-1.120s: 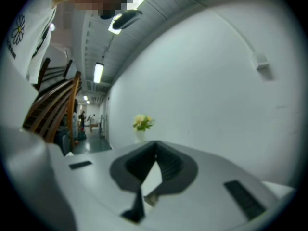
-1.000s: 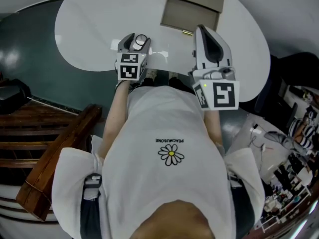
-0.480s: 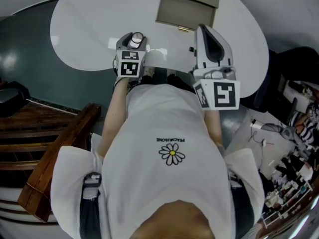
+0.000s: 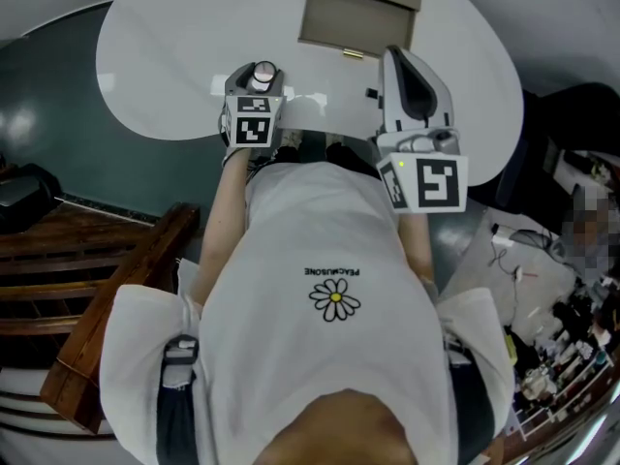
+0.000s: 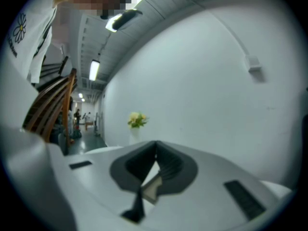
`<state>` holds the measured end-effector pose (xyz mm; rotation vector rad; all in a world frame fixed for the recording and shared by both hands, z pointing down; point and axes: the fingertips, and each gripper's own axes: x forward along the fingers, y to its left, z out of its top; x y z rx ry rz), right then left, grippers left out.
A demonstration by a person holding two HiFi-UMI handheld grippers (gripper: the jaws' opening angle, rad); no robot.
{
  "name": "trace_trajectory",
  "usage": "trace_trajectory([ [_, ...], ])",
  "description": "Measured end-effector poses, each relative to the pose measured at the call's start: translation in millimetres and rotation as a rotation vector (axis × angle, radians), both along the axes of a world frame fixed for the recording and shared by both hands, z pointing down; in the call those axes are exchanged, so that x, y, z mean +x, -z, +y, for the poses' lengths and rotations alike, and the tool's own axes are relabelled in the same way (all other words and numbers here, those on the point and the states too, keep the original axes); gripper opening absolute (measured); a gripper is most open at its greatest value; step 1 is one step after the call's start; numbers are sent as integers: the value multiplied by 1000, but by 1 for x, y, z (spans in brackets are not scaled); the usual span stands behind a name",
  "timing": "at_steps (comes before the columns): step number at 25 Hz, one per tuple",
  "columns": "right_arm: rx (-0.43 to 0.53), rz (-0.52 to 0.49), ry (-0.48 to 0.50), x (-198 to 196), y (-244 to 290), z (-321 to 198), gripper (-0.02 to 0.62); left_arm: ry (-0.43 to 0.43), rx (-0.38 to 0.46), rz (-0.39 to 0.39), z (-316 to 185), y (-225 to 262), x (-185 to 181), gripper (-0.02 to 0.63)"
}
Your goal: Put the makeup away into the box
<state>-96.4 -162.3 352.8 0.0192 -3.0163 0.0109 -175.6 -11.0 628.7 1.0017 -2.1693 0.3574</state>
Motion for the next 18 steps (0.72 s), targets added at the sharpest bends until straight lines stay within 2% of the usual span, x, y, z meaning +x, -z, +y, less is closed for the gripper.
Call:
trace_trajectory([
  [12, -6, -3, 2, -4, 0, -1, 29, 15, -14, 7, -1, 3, -4, 225],
  [18, 8, -4, -3, -3, 1, -2, 29, 21, 50, -51, -11, 40, -19, 225],
])
